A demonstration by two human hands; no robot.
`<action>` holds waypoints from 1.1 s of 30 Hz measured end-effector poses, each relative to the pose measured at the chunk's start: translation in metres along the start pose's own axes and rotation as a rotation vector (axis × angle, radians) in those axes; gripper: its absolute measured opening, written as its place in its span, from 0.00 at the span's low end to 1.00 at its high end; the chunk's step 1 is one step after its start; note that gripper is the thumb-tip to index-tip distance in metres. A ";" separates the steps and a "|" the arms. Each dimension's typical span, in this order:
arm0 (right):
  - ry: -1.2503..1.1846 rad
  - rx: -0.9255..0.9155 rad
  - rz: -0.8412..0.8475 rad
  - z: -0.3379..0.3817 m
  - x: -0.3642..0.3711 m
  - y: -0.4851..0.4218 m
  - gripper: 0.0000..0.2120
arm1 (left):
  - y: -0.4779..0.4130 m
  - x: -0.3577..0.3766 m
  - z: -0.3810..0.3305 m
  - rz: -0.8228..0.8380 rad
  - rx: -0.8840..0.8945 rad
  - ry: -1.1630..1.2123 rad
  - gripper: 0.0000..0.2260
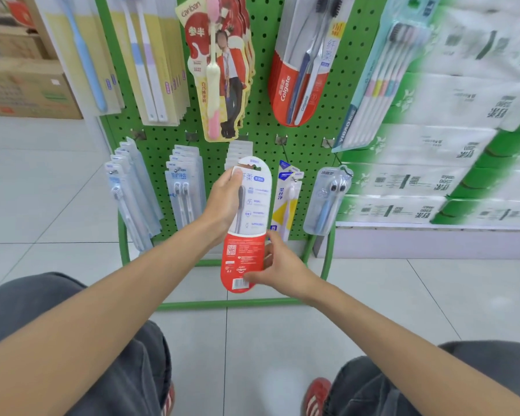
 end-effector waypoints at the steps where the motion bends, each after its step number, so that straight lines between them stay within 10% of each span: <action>1: -0.051 0.036 0.009 -0.003 -0.002 -0.004 0.34 | -0.001 -0.001 0.002 0.012 -0.023 0.004 0.13; 6: -0.248 0.117 0.120 0.008 -0.022 -0.016 0.20 | -0.001 -0.001 0.008 0.105 -0.196 0.127 0.13; 20: -0.550 -0.085 -0.297 0.065 -0.092 -0.032 0.08 | 0.005 0.004 0.008 0.307 -0.339 0.257 0.18; 26: -0.209 -0.098 -0.429 0.069 -0.079 -0.037 0.20 | -0.002 0.000 0.004 0.212 -0.330 0.347 0.18; 33: -0.124 -0.107 -0.096 0.070 -0.047 -0.032 0.33 | -0.004 0.005 -0.005 0.158 -0.256 0.472 0.16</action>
Point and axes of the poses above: each hand's wrist, its own y-axis away from the middle knuckle, its own x-axis out of the palm, z = x × y, the point moved 3 cm from there along -y, towards the middle knuckle, and after that the axes turned 2 degrees about x, right-handed, at the moved point
